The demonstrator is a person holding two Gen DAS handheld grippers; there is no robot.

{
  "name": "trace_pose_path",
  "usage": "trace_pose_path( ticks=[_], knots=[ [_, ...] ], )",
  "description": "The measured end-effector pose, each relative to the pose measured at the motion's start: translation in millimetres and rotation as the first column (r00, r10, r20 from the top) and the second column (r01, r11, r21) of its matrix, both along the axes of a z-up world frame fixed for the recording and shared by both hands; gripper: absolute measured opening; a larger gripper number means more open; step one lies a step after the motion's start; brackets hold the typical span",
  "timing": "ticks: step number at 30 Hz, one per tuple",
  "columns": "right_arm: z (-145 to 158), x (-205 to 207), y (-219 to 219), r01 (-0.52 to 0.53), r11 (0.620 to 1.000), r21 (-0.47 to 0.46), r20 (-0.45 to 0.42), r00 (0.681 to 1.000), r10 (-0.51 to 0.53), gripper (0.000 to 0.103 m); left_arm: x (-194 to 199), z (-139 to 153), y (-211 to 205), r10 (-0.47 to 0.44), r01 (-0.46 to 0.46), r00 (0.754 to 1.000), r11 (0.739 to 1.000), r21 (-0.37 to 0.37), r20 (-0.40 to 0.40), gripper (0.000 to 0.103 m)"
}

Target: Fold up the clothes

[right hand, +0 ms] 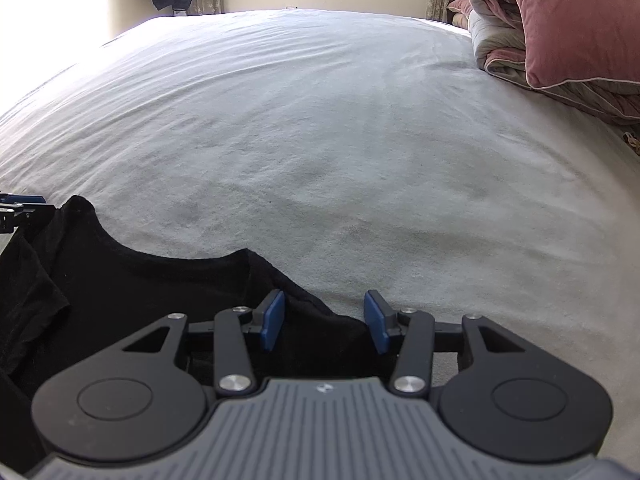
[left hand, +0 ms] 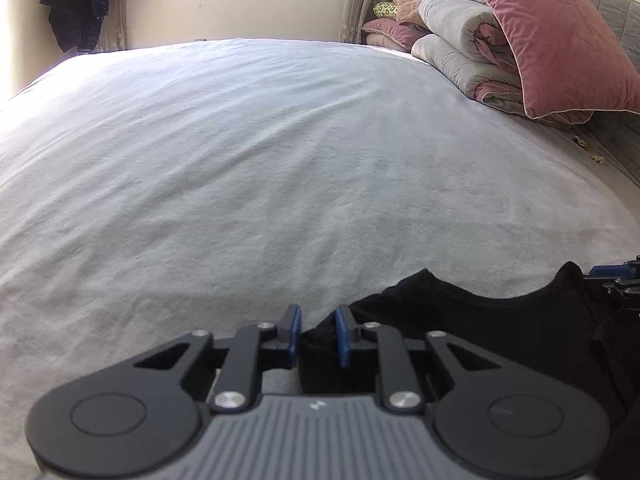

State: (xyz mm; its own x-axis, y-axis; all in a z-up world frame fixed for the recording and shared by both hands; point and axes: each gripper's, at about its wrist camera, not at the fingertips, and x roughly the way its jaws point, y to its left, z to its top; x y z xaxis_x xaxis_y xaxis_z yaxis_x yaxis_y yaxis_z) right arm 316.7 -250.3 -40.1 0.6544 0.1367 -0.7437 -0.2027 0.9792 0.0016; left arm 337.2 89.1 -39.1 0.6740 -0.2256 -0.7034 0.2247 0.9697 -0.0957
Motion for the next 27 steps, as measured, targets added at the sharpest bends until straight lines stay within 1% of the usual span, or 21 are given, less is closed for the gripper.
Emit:
trace_pose_path(
  ticks=[1,2,3,5,7,11,15,22,25,27],
  knots=[
    [0.9,-1.0,2.4,-0.017,1.000,0.001,-0.006,1.000,0.017,0.015,-2.7,0.8,-3.5,-0.005,0.005,1.000,1.000,0.005,0.004,0.005],
    [1.8,-2.0,4.9,-0.033,0.999,0.001,-0.012,0.999,0.033,0.007,-5.3,1.8,-6.7,-0.009,0.009,1.000,1.000,0.011,0.010,0.005],
    [3.3,-3.5,7.7,-0.035,0.999,-0.009,-0.010,0.999,0.035,0.003,-8.0,3.3,-9.1,-0.008,0.007,1.000,1.000,0.016,0.019,0.005],
    [6.7,-7.7,12.8,-0.034,0.999,-0.031,0.002,0.999,0.034,0.003,-13.1,7.4,-11.8,0.000,-0.001,0.999,1.000,0.017,0.040,0.004],
    [10.9,-13.7,14.3,-0.029,0.999,-0.033,0.026,0.999,0.030,0.002,-19.7,13.4,-11.0,0.015,-0.015,0.998,1.000,0.003,0.065,0.004],
    [22.4,-25.2,8.5,-0.003,1.000,-0.007,0.071,0.997,0.004,0.002,-35.7,29.7,-4.8,0.039,-0.035,0.991,0.999,-0.036,0.127,0.004],
    [36.2,-40.6,1.6,0.020,1.000,0.022,0.113,0.993,-0.022,0.002,-55.7,45.5,2.2,0.047,-0.036,0.982,0.997,-0.065,0.185,0.004],
    [63.0,-81.3,-1.3,0.013,0.999,0.050,0.206,0.978,-0.023,0.002,-103.9,68.8,9.9,0.028,0.002,0.956,0.995,-0.100,0.292,0.004],
    [70.9,-106.1,-0.5,-0.001,0.999,0.044,0.251,0.968,-0.010,0.002,-130.1,73.2,11.8,0.000,0.034,0.944,0.995,-0.098,0.331,0.004],
    [73.5,-123.7,0.8,-0.010,0.999,0.035,0.276,0.961,0.000,0.002,-151.5,71.9,12.1,-0.027,0.059,0.934,0.995,-0.081,0.356,0.004]
  ],
)
